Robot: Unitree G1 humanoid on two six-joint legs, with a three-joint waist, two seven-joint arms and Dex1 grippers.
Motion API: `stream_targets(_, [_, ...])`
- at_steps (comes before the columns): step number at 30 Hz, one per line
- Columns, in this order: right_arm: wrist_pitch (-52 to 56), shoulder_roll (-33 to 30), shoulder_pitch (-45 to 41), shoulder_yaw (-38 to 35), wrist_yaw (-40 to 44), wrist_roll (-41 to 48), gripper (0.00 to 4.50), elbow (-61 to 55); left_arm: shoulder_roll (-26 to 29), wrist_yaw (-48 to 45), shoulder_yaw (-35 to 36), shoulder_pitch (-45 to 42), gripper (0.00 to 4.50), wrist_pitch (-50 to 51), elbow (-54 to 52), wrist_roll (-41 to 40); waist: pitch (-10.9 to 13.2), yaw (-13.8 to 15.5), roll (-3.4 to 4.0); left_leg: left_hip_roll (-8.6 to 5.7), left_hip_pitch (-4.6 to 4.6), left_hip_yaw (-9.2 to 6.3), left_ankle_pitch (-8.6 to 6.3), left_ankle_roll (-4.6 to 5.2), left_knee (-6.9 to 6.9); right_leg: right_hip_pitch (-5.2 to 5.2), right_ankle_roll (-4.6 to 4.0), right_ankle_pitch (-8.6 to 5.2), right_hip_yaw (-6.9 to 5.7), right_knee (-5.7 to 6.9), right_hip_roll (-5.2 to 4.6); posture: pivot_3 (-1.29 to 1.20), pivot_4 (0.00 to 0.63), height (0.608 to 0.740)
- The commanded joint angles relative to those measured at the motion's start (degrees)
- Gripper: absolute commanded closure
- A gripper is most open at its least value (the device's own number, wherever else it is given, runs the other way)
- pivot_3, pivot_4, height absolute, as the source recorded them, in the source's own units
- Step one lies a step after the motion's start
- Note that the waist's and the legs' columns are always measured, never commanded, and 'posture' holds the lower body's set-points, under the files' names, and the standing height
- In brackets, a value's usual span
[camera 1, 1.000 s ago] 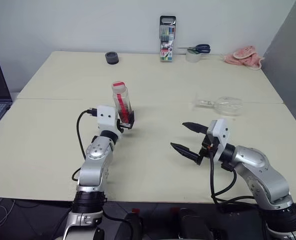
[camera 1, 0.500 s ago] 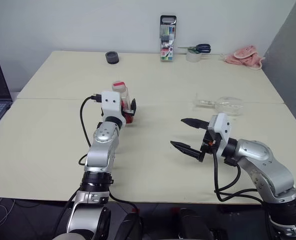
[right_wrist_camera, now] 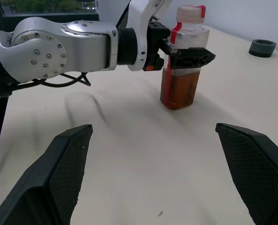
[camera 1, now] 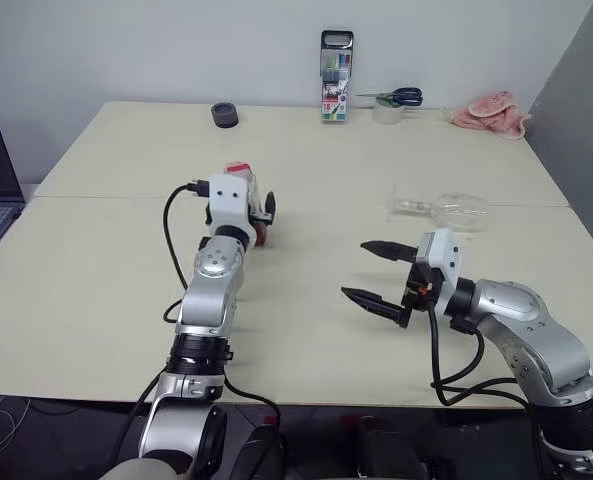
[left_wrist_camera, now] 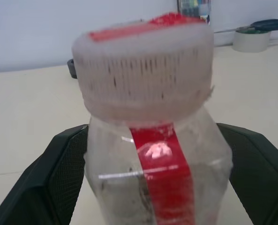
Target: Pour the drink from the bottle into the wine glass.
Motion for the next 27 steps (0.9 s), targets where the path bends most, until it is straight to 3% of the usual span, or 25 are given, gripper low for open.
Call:
stream_targets(1, [-0.09,-0.58,-1.10,-1.02,0.75,0.97,0.00,-1.17,0.57,0.71,0.84,-1.42,0.04,-0.37,-2.05,0.57,0.00,0.00,0.00,0.00,0.00,0.00,0.00,0.00,0.00,0.00,0.00,0.00,0.00,0.00,0.00,0.00,0.150,0.740])
stream_targets(5, [-0.37,-0.79,-1.05,-1.18,1.10,0.86,0.00,-0.78,0.54,0.81,0.85,-1.02,0.04,-0.01,-2.16,0.80,0.00,0.00,0.00,0.00,-0.01,0.00,0.01,-0.01,0.00,-0.01,0.00,0.00,0.00,0.00,0.00,0.00,0.150,0.740])
stream_targets(6, [-0.43,-0.80,-1.04,-1.21,1.13,0.82,0.00,-0.72,0.50,0.86,0.83,-0.90,0.21,0.23,-2.23,0.84,0.00,0.00,0.00,0.00,-0.01,0.00,0.01,-0.01,0.00,-0.01,0.00,0.00,0.00,0.00,0.00,0.00,0.150,0.740])
stream_targets(8, [-0.48,-0.80,-1.01,-1.26,1.21,0.80,0.00,-0.75,0.39,0.87,0.77,-0.73,0.65,0.42,-2.33,0.80,0.00,0.00,0.00,0.00,-0.01,0.00,0.01,-0.01,0.00,-0.01,0.00,0.00,0.00,0.00,0.00,0.00,0.150,0.740])
stream_targets(13, [-0.16,-0.47,-1.26,-1.42,1.20,1.21,0.00,-1.18,0.46,0.58,0.92,-0.47,2.25,0.03,-2.19,0.51,0.00,-0.01,0.00,0.00,-0.01,0.00,0.01,-0.02,0.00,-0.01,0.00,0.00,0.00,0.00,0.00,0.00,0.150,0.740])
stream_targets(15, [-0.10,-0.42,-1.37,-1.41,1.15,1.27,0.00,-1.37,0.68,0.35,0.96,-0.15,2.66,-0.25,-2.23,0.49,0.00,-0.02,0.00,0.00,-0.01,0.00,0.01,-0.03,0.00,-0.02,0.00,0.00,0.00,0.00,0.00,0.00,0.150,0.740])
stream_targets(21, [0.69,-0.24,-2.31,-1.40,0.54,1.64,0.00,-2.49,0.98,-2.97,0.36,1.72,2.72,-1.91,-4.20,-0.92,0.00,-0.07,0.00,0.00,-0.01,0.02,0.03,-0.05,0.00,-0.02,0.00,0.00,0.02,0.00,0.00,0.00,0.150,0.740])
stream_targets(27, [2.49,-0.01,-4.35,-2.45,-1.78,2.86,0.00,-4.01,2.88,-14.81,-1.40,4.23,2.72,-2.06,-8.72,-6.54,0.00,0.00,0.00,-0.02,-0.06,0.00,0.03,-0.06,0.01,-0.04,0.00,0.01,0.00,0.00,-0.02,0.00,0.150,0.740])
